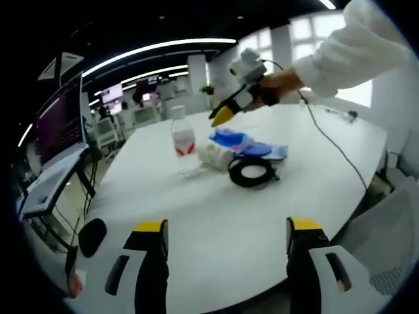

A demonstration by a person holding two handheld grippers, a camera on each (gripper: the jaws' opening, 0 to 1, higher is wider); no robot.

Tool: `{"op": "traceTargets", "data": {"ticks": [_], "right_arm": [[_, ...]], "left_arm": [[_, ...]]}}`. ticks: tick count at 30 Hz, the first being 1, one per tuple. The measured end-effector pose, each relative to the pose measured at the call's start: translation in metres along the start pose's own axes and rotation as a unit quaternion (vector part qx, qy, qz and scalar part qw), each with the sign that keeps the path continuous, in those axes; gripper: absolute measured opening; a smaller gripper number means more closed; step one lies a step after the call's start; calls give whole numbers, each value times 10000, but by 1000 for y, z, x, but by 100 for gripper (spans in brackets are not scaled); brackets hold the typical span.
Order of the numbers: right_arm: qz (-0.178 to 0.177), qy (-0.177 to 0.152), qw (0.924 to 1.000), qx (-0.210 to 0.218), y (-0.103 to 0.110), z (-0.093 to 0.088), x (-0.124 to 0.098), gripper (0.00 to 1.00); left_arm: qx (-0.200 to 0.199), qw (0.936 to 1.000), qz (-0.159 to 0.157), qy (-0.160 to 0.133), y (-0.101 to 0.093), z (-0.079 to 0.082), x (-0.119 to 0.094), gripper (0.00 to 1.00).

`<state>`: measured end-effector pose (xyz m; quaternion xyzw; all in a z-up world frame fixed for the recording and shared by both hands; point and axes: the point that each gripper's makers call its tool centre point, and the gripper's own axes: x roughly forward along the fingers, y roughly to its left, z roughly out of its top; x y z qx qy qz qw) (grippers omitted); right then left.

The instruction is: Arrange the tabletop items into an orderly group along one side of the table until the central work area is clear of visible clutter.

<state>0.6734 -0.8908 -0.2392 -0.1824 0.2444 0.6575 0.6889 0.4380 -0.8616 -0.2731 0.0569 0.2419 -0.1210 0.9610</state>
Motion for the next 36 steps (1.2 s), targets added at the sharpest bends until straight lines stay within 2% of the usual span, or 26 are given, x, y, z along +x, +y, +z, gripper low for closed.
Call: {"op": "traceTargets", "data": {"ticks": [4, 9, 15, 19, 23, 28, 36], "right_arm": [[129, 146, 9998, 0, -7, 0, 3, 59], [321, 448, 9983, -176, -7, -6, 11, 58], [454, 991, 9939, -152, -14, -25, 23, 56], [520, 1212, 9910, -250, -15, -35, 30, 54], [435, 1571, 9858, -399, -26, -46, 35, 53], [475, 1517, 9866, -362, -29, -43, 42, 52], [608, 1749, 9812, -540, -27, -53, 52, 48]], "left_arm": [[14, 10000, 17, 28, 1, -1, 0, 69], [14, 10000, 50, 55, 3, -2, 0, 68], [42, 9999, 51, 89, 3, -3, 0, 66], [13, 9999, 62, 80, 4, -3, 0, 66], [22, 9999, 68, 113, 5, -4, 0, 65], [89, 9998, 36, 188, 3, -7, 1, 64], [90, 9996, 48, 244, 4, -9, 1, 62]]}}
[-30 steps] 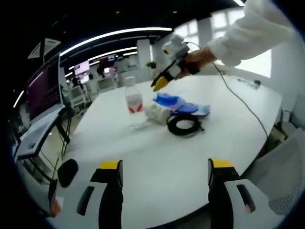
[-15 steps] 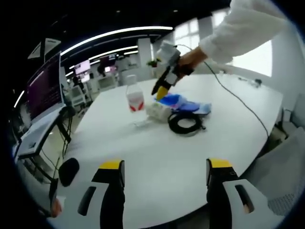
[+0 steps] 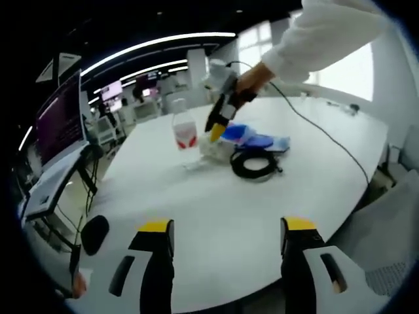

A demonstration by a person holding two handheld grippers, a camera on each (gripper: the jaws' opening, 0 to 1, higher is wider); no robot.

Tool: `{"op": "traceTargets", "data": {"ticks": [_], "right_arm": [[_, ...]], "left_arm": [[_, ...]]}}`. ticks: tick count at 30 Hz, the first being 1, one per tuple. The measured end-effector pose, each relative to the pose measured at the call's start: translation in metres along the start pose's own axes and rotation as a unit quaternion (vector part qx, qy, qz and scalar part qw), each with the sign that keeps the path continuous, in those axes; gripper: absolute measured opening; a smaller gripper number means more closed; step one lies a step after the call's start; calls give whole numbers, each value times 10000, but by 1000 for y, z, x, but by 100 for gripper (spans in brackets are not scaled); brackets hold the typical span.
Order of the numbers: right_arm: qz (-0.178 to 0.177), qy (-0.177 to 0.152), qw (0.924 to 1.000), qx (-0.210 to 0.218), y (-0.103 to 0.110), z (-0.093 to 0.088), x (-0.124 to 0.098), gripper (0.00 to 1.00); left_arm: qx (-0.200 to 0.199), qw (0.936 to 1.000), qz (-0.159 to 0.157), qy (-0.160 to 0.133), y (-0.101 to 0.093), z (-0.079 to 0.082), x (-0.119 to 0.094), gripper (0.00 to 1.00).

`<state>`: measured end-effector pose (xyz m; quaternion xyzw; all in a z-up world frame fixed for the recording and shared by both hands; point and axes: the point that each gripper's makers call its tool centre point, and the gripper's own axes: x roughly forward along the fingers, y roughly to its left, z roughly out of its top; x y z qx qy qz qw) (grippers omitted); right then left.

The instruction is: Arrange the tabletop items into an orderly group along one side of the table until the central work area is clear of visible clutter.

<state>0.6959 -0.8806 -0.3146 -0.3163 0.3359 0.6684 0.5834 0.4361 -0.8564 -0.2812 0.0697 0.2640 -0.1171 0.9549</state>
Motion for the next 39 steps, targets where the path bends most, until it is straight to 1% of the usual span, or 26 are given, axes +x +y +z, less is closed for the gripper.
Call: {"op": "traceTargets", "data": {"ticks": [2, 3, 6, 8, 10, 11, 12, 13, 14, 15, 17, 18, 19, 21, 25, 28, 30, 32, 33, 34, 35, 37, 38, 39], "right_arm": [[41, 119, 9997, -217, 0, -5, 3, 46], [109, 212, 9991, -343, 2, -10, 4, 43], [82, 91, 9994, -315, -2, -9, 4, 42], [86, 23, 9998, -164, -1, -6, 2, 38], [128, 20, 9998, -182, 2, -6, 0, 32], [196, -65, 9993, -316, 5, -2, -2, 27], [249, -102, 9989, -378, 7, -1, -3, 19], [206, -209, 9985, -469, 6, 4, -5, 12], [198, -128, 9984, -512, 5, 3, -7, 4], [215, -85, 9981, -579, 4, 2, -8, 0], [439, 162, 9979, -445, 11, -7, -8, 0], [392, 197, 9970, -638, 10, -7, -7, 0], [419, 250, 9963, -709, 10, -9, -7, 0], [462, 251, 9966, -632, 14, -9, -7, 0], [366, 220, 9975, -564, 13, -8, -9, 0], [144, 91, 9978, -636, 8, -4, -15, 0], [-81, -132, 9975, -688, 3, 2, -21, 0], [-273, -265, 9961, -796, 0, 6, -25, 0], [-418, -407, 9946, -853, -1, 9, -27, 0], [-468, -462, 9940, -878, -1, 11, -28, 0], [-586, -616, 9917, -967, 1, 14, -31, 0], [-778, -772, 9872, -1155, 4, 17, -34, 0], [-900, -793, 9852, -1222, 3, 16, -35, 0], [-1099, -831, 9813, -1346, 2, 17, -37, 0]], "left_arm": [[23, 10000, 2, 11, 0, 0, 0, 61], [23, 10000, 4, 17, 0, -1, 0, 61], [44, 10000, 9, 36, 0, -1, 0, 60], [53, 10000, 10, 41, 0, -2, 0, 60], [85, 9999, -21, 63, -1, -3, 1, 60], [103, 9999, -32, 91, -2, -4, 1, 60], [127, 9998, -37, 123, -2, -5, 1, 59], [137, 9998, -34, 131, -2, -5, 1, 59], [138, 9998, -30, 131, -2, -5, 1, 59], [134, 9998, -25, 129, -2, -5, 1, 59], [145, 9998, -25, 142, -2, -5, 1, 59], [156, 9998, -29, 150, -2, -6, 1, 59], [170, 9997, -31, 156, -2, -6, 1, 59], [178, 9997, -23, 166, -2, -6, 1, 58], [191, 9997, -18, 179, -2, -6, 1, 58], [200, 9996, -13, 181, -1, -6, 1, 58], [192, 9997, -8, 181, -1, -6, 1, 58], [199, 9996, -5, 180, -1, -6, 1, 58], [203, 9996, -4, 182, -1, -6, 1, 58], [202, 9996, -3, 184, -1, -6, 1, 58], [198, 9996, -1, 185, -1, -6, 1, 58], [195, 9996, 2, 183, -1, -6, 1, 57], [198, 9996, 0, 189, -1, -6, 1, 57], [199, 9996, -3, 191, -1, -6, 1, 58]]}}
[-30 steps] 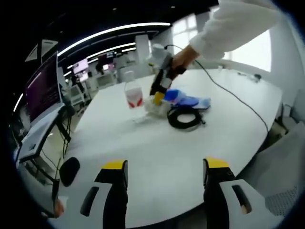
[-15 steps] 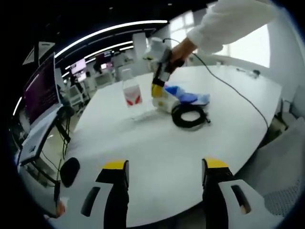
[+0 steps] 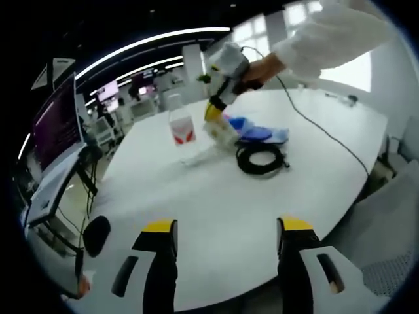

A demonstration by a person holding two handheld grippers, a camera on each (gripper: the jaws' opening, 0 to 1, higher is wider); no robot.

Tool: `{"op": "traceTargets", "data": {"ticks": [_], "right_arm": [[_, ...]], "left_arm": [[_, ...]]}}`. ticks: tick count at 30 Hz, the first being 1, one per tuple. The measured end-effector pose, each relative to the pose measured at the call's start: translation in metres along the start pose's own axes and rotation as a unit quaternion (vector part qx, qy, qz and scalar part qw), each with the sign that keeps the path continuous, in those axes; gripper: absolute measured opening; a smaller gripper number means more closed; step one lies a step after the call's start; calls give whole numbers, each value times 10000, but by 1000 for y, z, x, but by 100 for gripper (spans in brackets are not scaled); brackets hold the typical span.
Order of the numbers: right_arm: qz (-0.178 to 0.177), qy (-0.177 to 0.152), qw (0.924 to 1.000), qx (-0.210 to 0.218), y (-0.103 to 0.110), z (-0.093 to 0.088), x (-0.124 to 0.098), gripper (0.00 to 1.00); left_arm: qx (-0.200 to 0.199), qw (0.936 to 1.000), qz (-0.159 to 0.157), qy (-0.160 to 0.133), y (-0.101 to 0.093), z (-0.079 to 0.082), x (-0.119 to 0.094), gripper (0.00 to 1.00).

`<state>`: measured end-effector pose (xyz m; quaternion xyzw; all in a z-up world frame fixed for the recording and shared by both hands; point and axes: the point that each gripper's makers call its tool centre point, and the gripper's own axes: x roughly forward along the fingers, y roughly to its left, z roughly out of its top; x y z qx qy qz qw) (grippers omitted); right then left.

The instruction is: Arrange the tabletop items into an orderly group along one side of the table until the central work area is clear of visible clutter.

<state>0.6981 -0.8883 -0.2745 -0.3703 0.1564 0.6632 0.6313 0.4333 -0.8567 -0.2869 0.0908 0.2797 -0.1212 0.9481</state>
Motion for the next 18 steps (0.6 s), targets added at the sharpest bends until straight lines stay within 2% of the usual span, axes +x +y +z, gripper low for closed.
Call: {"op": "traceTargets", "data": {"ticks": [5, 7, 18], "right_arm": [[-807, -336, 9960, -196, -6, 11, -6, 0], [-1079, -396, 9933, -136, -9, 12, -6, 0], [-1851, -578, 9810, -113, -25, 21, -4, 0]], "left_arm": [[6, 10000, -12, 6, -1, 0, 0, 58], [3, 10000, -24, 6, -1, 0, 0, 58], [49, 10000, -19, 23, -1, -1, 0, 56]]}}
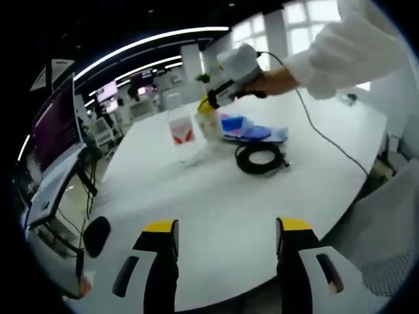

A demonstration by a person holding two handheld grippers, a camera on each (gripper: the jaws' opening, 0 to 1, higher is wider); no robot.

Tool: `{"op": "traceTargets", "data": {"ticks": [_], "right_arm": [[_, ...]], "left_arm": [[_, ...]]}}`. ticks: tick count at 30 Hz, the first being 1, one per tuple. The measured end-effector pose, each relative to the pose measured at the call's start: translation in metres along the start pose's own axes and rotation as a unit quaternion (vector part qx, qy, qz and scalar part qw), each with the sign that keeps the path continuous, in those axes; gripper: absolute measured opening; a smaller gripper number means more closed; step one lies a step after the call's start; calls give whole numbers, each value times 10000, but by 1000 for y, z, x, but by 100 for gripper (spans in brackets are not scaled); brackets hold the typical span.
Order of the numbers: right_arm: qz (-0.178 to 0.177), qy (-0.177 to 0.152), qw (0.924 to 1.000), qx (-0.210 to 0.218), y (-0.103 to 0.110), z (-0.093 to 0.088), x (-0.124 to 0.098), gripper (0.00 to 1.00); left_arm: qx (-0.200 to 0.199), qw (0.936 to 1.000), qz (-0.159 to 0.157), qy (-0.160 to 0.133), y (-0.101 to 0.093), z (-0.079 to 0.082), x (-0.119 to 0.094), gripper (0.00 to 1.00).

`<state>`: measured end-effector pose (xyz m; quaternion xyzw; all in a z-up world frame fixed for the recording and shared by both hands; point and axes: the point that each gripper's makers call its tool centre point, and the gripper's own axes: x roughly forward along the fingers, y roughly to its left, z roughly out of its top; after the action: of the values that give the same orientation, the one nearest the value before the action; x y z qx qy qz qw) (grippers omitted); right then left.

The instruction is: Arrange the tabletop items into an orderly group along one side of the table until the central work area is clear of visible clutter.

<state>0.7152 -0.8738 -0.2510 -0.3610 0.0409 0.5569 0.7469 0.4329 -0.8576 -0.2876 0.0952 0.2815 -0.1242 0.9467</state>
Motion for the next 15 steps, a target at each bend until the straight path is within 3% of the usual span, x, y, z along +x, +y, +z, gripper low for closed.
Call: {"op": "traceTargets", "data": {"ticks": [4, 9, 15], "right_arm": [[-208, -1, 9998, -23, 0, 0, 4, 0], [-187, 147, 9994, -232, 13, -8, 10, 0], [-196, 79, 9993, -307, 18, -5, 11, 0]], "left_arm": [[-2, 10000, 13, 9, 1, 0, 0, 56], [17, 10000, -11, 29, -1, -1, 1, 55], [23, 10000, 3, 37, 0, -2, 0, 55]]}}
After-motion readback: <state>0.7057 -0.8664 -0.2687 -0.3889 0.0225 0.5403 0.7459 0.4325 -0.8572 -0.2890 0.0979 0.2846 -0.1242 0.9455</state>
